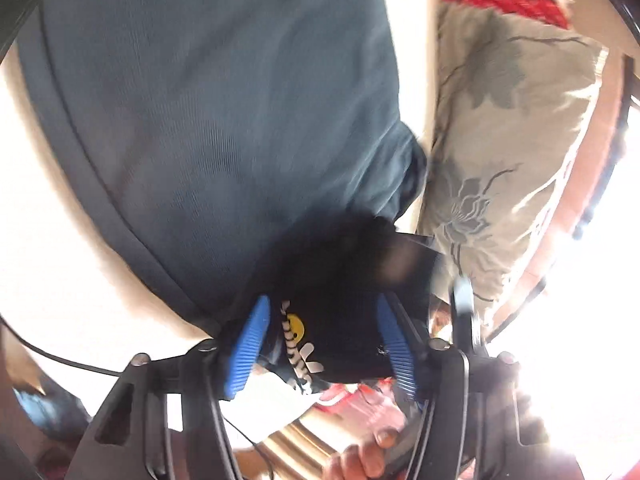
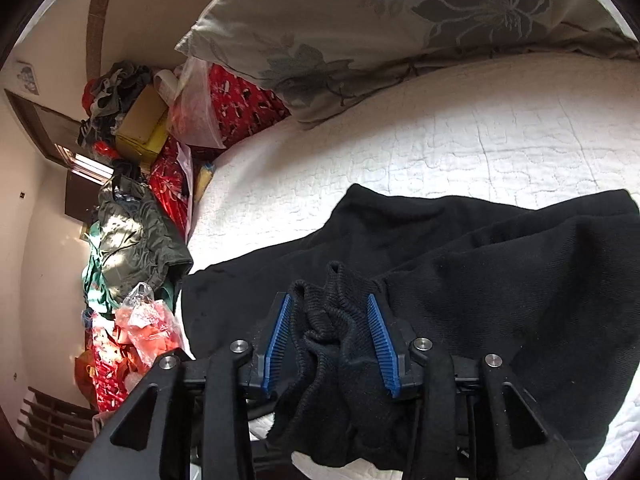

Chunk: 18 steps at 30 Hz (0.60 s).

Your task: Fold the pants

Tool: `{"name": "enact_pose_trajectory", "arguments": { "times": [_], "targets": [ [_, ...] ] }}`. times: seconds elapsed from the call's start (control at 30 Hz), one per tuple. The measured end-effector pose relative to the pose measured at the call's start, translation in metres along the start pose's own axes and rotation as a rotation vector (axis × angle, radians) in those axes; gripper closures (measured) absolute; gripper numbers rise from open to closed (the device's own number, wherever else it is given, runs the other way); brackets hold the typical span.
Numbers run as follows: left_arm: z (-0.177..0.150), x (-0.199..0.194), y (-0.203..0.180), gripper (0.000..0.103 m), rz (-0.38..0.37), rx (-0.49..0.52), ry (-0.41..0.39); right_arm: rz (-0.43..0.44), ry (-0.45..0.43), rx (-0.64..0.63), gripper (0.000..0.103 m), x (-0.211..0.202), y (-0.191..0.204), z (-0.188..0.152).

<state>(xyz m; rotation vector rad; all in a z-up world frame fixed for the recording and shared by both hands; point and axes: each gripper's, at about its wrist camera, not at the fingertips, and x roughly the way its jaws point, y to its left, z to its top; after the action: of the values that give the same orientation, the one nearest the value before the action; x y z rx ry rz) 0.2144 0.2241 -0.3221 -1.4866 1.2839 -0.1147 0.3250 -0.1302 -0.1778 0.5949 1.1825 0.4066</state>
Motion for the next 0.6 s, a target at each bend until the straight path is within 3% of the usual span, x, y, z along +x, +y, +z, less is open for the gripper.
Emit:
{"name": "enact_pose_trajectory", "arguments": {
  "times": [0.1,0.17,0.23,0.3,0.47,0.6],
  "targets": [
    [-0.005,-0.016,-0.017,0.036,0.044,0.125,-0.025,0.091,-0.066,0.006,0.058,-0.034,0.005,-0.01],
    [-0.017,-0.014,-0.037,0.025,0.105,0.285,-0.028,0.14,-0.117,0.045,0.047,-0.06,-0.003,-0.024],
    [-0.026,-0.013,-0.051,0.023,0.171,0.426,-0.05,0.174,-0.146,0.141,0.037,-0.078,-0.022,-0.044],
    [-0.036,-0.007,-0.059,0.022,0.223,0.507,-0.052,0.228,-0.153,0.276,0.036,-0.082,-0.051,-0.069],
    [-0.051,0.017,-0.072,0.02,0.285,0.566,-0.032,0.332,-0.137,0.619,0.036,-0.055,-0.118,-0.119],
    [-0.044,0.033,-0.089,0.02,0.274,0.584,-0.022,0.37,-0.156,0.761,0.035,-0.032,-0.133,-0.129]
  ]
}}
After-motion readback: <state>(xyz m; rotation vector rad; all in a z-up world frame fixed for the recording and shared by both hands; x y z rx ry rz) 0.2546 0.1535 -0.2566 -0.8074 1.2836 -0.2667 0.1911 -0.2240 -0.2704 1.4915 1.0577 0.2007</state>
